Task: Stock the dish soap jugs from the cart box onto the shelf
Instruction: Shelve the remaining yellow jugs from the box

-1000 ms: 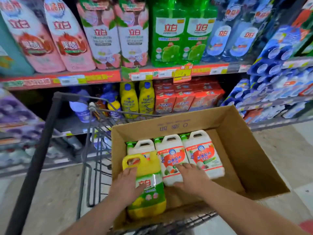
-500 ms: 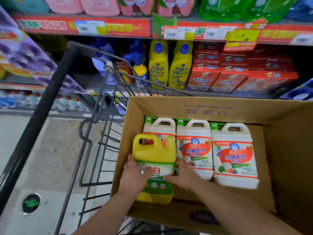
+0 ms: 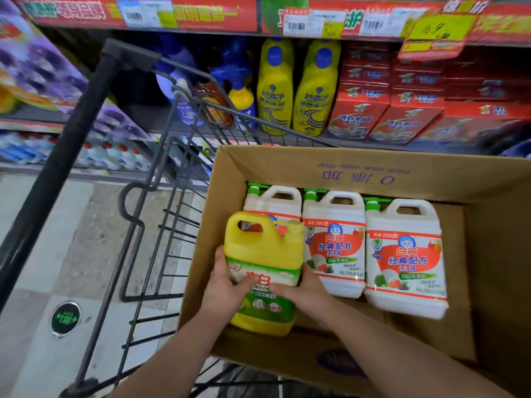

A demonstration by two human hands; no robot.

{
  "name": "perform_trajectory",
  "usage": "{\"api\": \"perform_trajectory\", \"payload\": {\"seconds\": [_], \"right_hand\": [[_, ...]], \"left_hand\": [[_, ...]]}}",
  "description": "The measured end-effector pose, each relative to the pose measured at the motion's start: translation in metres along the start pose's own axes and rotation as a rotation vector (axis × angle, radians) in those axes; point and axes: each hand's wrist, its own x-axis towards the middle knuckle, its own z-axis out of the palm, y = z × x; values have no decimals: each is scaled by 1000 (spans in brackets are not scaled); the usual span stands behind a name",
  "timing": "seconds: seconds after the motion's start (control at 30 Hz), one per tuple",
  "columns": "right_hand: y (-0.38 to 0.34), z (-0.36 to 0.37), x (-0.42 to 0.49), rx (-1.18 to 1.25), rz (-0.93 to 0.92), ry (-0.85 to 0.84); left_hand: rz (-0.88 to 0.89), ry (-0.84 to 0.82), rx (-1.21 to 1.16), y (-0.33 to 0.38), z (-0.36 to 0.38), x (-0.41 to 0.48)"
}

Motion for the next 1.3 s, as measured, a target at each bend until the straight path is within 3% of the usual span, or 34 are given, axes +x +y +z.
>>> {"api": "perform_trajectory", "payload": {"seconds": [0.47,0.87,1.3], "right_hand": [[-94,-54,-77,-64,-232,75],[-204,-34,-143,-232,-509,13],[-242,89,-185,-498,-735,-164]], "left_hand": [[177,-120,-387,70,-21,-46],[426,209,-469,134,-88,-109],[361,523,-563,75,-186,-191]]}}
